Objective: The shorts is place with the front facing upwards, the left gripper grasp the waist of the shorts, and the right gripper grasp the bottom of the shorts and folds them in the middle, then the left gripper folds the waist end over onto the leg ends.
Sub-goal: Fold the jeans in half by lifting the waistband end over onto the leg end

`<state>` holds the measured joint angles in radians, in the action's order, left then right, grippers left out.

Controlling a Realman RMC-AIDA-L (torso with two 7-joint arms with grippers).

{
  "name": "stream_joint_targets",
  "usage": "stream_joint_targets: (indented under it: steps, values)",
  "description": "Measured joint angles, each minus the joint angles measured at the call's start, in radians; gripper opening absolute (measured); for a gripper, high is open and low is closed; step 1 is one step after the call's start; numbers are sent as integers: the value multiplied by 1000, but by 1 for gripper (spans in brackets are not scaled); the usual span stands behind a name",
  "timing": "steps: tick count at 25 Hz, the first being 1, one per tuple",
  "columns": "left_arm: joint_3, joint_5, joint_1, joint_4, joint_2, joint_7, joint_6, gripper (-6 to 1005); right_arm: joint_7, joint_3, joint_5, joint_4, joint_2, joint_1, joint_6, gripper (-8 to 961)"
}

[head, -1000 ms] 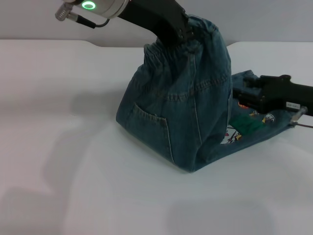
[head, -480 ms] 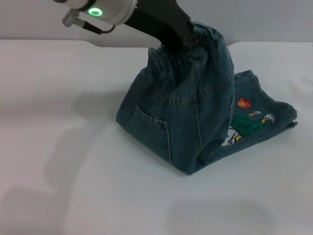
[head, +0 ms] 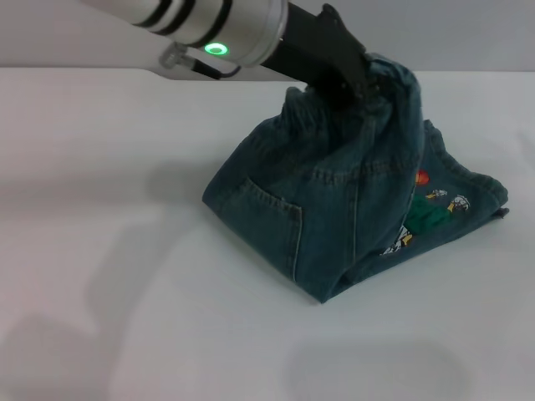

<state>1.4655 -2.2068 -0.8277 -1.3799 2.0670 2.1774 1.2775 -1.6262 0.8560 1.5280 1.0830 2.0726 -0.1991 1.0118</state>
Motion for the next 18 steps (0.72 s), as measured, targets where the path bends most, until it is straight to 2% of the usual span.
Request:
stream_joint_targets:
  steps: [7,18]
  values:
    - [63,36,-11,72,2,-9,-106,69,1,-4,0,-6,-1,-1,1,457]
    - [68,81,-12,108,2,-10,-160,70,1,-6,0,-19,0,-4,2,458]
